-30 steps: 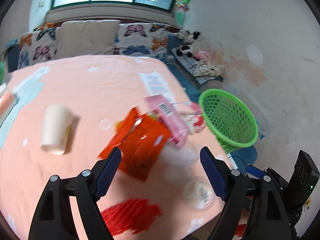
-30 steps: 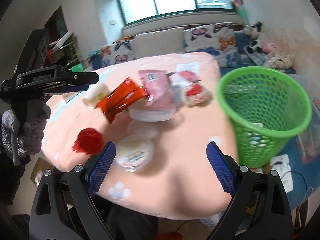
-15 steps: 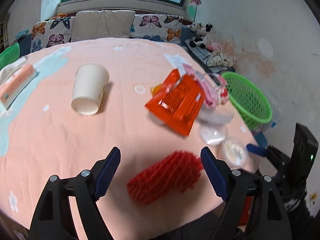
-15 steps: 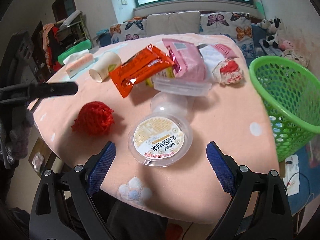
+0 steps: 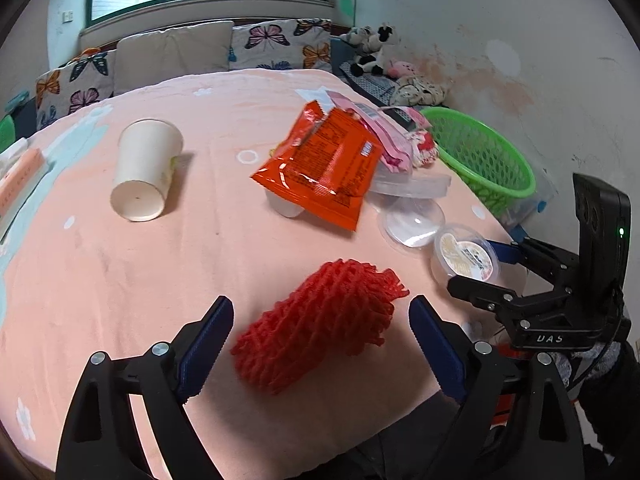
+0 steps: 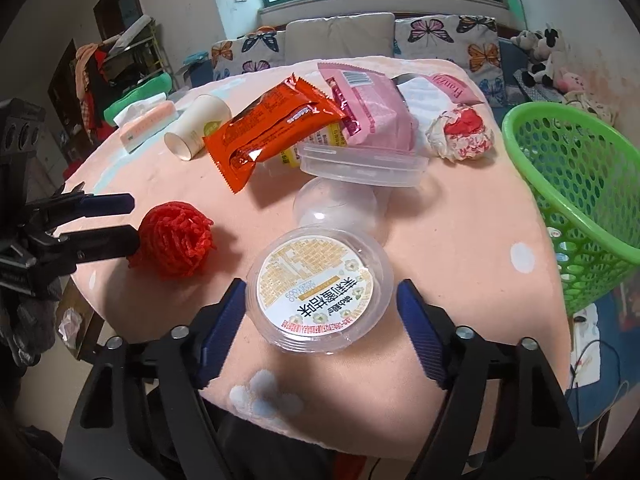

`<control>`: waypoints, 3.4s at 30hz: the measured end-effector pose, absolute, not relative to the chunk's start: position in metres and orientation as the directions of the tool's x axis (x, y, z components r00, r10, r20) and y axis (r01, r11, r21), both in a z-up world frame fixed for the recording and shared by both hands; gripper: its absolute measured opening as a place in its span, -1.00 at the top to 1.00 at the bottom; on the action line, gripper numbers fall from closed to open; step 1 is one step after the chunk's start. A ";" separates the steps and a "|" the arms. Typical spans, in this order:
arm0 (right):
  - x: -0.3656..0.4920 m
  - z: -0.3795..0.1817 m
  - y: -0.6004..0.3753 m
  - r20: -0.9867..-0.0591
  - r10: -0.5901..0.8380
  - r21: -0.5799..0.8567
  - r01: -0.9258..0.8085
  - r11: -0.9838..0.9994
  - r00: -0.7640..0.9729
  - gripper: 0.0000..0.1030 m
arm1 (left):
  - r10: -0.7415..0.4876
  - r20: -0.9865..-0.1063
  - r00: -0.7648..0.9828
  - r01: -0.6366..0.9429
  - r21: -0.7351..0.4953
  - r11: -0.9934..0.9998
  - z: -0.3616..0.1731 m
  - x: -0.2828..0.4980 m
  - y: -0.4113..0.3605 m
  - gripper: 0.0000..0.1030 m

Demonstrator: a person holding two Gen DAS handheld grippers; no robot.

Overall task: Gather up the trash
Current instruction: 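Return both tools to the table and grasp the red mesh net with the left tool, then carry the tub lid to the basket with the right tool while the left drops the net in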

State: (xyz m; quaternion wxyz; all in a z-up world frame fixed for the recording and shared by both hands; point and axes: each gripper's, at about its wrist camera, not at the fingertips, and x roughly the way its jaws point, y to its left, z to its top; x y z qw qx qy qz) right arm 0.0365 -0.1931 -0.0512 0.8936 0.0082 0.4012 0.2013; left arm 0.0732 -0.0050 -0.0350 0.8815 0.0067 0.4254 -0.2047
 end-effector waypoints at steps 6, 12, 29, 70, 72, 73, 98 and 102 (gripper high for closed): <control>0.036 -0.049 -0.193 -0.713 0.363 0.174 -0.350 0.920 0.600 -0.30 | -0.354 -0.757 0.549 0.385 -0.147 0.911 -0.043 0.076 -0.012 -0.71; 0.036 -0.044 -0.198 -0.707 0.360 0.179 -0.339 0.924 0.609 -0.29 | -0.347 -0.755 0.556 0.402 -0.122 0.908 -0.049 0.078 -0.018 -0.59; 0.037 -0.013 -0.238 -0.644 0.328 0.205 -0.257 0.945 0.691 -0.29 | -0.403 -0.737 0.543 0.458 -0.142 0.877 -0.043 0.074 -0.026 0.25; 0.108 -0.018 -0.431 -0.657 0.009 0.173 0.140 0.975 0.754 -0.49 | -0.556 -0.651 0.516 0.604 -0.184 0.776 0.050 0.186 -0.178 0.28; 0.101 -0.014 -0.432 -0.647 0.009 0.174 0.136 0.975 0.763 -0.51 | -0.562 -0.659 0.500 0.615 -0.186 0.766 0.049 0.191 -0.193 0.28; 0.098 -0.013 -0.433 -0.642 0.008 0.174 0.135 0.975 0.766 -0.51 | -0.564 -0.662 0.494 0.622 -0.184 0.761 0.047 0.193 -0.201 0.28; 0.044 -0.022 -0.445 -0.625 0.041 0.273 0.169 0.947 0.780 -0.55 | -0.542 -0.739 0.401 0.626 -0.211 0.751 0.003 0.233 -0.300 -0.49; 0.039 -0.023 -0.443 -0.623 0.051 0.285 0.165 0.944 0.780 -0.55 | -0.540 -0.730 0.419 0.606 -0.219 0.765 0.004 0.226 -0.281 -0.49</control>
